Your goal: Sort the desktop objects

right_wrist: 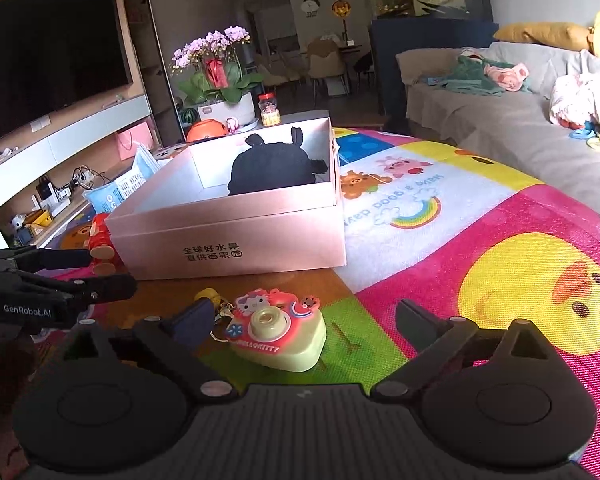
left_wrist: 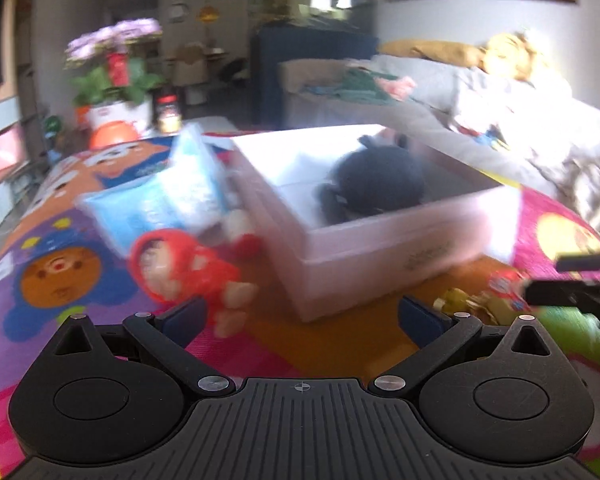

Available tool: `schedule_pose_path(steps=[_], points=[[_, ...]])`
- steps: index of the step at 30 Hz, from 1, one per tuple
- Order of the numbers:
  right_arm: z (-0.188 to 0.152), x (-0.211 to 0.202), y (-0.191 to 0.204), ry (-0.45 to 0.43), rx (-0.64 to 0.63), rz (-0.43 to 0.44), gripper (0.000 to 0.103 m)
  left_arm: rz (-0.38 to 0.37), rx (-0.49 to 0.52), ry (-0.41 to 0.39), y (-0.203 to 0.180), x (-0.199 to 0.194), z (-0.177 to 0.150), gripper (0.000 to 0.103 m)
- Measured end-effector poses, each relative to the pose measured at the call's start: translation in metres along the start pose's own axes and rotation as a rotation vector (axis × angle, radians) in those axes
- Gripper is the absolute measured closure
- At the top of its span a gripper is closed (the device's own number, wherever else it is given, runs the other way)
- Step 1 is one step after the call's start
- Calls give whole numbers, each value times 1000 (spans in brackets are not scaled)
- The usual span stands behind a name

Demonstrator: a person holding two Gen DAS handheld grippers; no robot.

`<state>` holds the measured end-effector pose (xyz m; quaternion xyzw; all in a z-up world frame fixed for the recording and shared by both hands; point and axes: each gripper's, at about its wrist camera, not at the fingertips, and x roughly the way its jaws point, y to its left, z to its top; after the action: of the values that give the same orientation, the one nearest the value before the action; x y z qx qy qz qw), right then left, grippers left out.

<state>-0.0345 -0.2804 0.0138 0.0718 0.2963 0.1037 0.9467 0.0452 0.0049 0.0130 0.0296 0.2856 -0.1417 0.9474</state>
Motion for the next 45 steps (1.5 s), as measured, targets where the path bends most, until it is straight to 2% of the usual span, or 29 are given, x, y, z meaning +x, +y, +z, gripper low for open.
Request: schedule_pose_path(steps=[6, 8, 10, 12, 13, 14, 16, 18, 20, 22, 23, 28, 32, 36, 37, 39, 45], points=[[0, 2, 1, 0, 4, -7, 5, 102, -342, 28, 57, 0, 6, 0], [0, 3, 2, 3, 4, -10, 5, 101, -433, 49, 71, 5, 9, 0], [0, 4, 2, 5, 4, -15, 5, 70, -499, 68, 80, 12, 13, 2], [0, 5, 3, 6, 5, -20, 5, 52, -534, 87, 84, 21, 16, 16], [0, 5, 3, 7, 6, -22, 5, 50, -539, 96, 85, 26, 19, 17], [0, 5, 3, 8, 6, -24, 5, 55, -534, 94, 85, 30, 21, 18], [0, 5, 3, 9, 8, -26, 4, 51, -511, 101, 82, 37, 24, 25], [0, 6, 3, 9, 11, -26, 3, 61, -481, 112, 77, 42, 28, 38], [0, 7, 2, 11, 17, -24, 3, 70, -442, 117, 73, 45, 29, 39], [0, 7, 1, 13, 24, -21, 3, 65, -414, 124, 70, 39, 28, 49], [0, 7, 0, 14, 27, -20, 2, 64, -394, 130, 68, 34, 28, 50], [0, 6, -2, 0, 46, -5, 0, 119, -189, 174, 48, 2, 27, 50], [-1, 2, -4, -22, 59, 7, 0, 121, -65, 217, 29, -20, 18, 50], [-1, 0, -5, -37, 66, 18, 0, 133, 55, 202, 3, -38, 7, 48], [-1, 0, -5, -37, 68, 20, 0, 126, 73, 195, -3, -40, 5, 47], [-1, 0, -5, -38, 71, 21, 0, 98, 87, 182, -12, -42, 1, 35], [-1, 4, -6, -19, 77, 23, 0, 21, 39, 154, -21, -39, -2, 19]])
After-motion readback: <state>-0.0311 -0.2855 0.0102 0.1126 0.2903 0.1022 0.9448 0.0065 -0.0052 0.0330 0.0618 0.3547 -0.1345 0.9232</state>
